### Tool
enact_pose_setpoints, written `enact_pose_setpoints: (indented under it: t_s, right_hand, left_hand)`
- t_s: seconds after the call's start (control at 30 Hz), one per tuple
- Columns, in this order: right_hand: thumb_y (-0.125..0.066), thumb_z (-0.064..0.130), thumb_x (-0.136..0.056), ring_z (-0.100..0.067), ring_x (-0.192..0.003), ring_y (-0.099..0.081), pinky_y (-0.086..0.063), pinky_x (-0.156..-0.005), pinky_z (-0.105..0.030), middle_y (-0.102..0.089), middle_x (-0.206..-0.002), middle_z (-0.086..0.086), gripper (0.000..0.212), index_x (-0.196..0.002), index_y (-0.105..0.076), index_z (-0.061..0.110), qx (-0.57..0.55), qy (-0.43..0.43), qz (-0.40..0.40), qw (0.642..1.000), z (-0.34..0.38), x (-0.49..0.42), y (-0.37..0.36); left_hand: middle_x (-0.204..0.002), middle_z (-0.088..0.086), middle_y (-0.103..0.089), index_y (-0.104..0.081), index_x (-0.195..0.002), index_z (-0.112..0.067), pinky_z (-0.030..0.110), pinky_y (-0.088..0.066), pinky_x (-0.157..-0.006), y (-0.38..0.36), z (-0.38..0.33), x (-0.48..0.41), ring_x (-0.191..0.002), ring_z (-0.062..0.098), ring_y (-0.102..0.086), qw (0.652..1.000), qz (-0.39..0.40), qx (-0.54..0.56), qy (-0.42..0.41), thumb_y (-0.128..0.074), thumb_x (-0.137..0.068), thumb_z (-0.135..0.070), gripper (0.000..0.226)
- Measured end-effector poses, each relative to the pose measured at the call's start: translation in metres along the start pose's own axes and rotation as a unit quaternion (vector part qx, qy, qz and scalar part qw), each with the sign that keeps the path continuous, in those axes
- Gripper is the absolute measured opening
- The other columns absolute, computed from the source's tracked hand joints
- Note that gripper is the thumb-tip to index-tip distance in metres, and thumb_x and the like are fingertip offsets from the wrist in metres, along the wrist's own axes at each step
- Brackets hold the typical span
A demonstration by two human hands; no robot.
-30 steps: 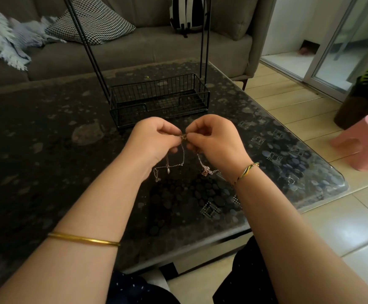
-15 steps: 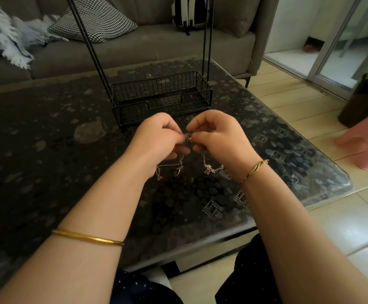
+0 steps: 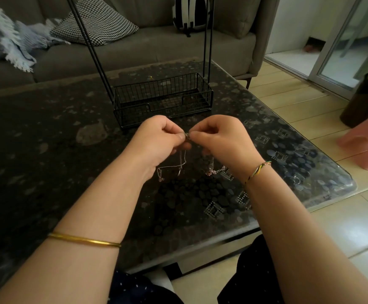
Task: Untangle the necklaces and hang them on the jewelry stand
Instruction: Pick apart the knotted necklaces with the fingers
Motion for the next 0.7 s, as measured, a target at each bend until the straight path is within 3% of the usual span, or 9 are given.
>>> enact_pose_setpoints:
  t_s: [0.17,0.4,0.5,0.63,0.7]
  right_hand:
    - [-0.068,0.010,-0.081,-0.014,-0.065,-0.061,-0.054,-0.068,-0.031,-0.066,-0.072,-0.002,0.005,-0.077,-0.065,0.012,0.031,0.021,-0.013,0.999,0.0009,0.0008,-0.0001]
    - [-0.058,0.004,-0.089,-0.006,-0.055,-0.059,-0.053,-0.060,-0.021,-0.064,-0.069,-0.003,0.008,-0.082,-0.062,0.006,-0.076,-0.034,0.019,0.996,-0.0055,-0.0019,-0.0040]
    - [-0.055,0.010,-0.094,-0.004,-0.049,-0.055,-0.047,-0.052,-0.015,-0.062,-0.065,-0.001,0.016,-0.078,-0.060,0.012,-0.046,-0.048,0.055,0.996,-0.0065,-0.0011,-0.0060]
    - [-0.052,0.013,-0.096,-0.014,-0.057,-0.058,-0.053,-0.066,-0.034,-0.068,-0.082,-0.020,0.019,-0.078,-0.059,0.013,-0.060,-0.068,0.092,0.992,-0.0076,-0.0019,-0.0078]
    - [-0.051,0.010,-0.095,-0.010,-0.054,-0.058,-0.050,-0.058,-0.023,-0.065,-0.079,-0.015,0.013,-0.084,-0.058,0.007,-0.062,-0.064,0.063,0.994,-0.0080,-0.0025,-0.0068]
  left_hand:
    - [-0.074,0.001,-0.069,-0.059,-0.080,-0.018,0.047,-0.053,-0.091,-0.0019,-0.0009,0.0001,-0.089,0.021,-0.069,0.999,-0.011,-0.027,-0.018,-0.064,-0.088,-0.005,0.016]
    - [-0.078,0.005,-0.072,-0.058,-0.080,-0.014,0.047,-0.054,-0.090,-0.0027,-0.0023,0.0003,-0.083,0.018,-0.071,0.999,0.010,-0.040,-0.007,-0.059,-0.087,-0.005,0.012]
    - [-0.078,0.004,-0.070,-0.056,-0.081,-0.015,0.049,-0.054,-0.089,-0.0014,-0.0015,-0.0009,-0.088,0.021,-0.070,0.999,-0.012,-0.036,-0.010,-0.057,-0.089,-0.003,0.014]
    - [-0.086,0.005,-0.068,-0.056,-0.084,-0.015,0.047,-0.055,-0.087,-0.0004,-0.0007,-0.0015,-0.087,0.018,-0.070,1.000,-0.018,-0.023,-0.008,-0.054,-0.092,-0.002,0.015]
    - [-0.087,0.005,-0.068,-0.056,-0.083,-0.016,0.047,-0.055,-0.088,-0.0026,-0.0007,-0.0010,-0.085,0.018,-0.070,1.000,0.012,-0.022,-0.004,-0.054,-0.093,-0.002,0.016]
Point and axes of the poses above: each hand's wrist, its own x-axis away from the middle knuckle, its own y-axis out of the back of the hand, z = x × y, the point moved 3 cm from there along -x, towards the middle knuckle
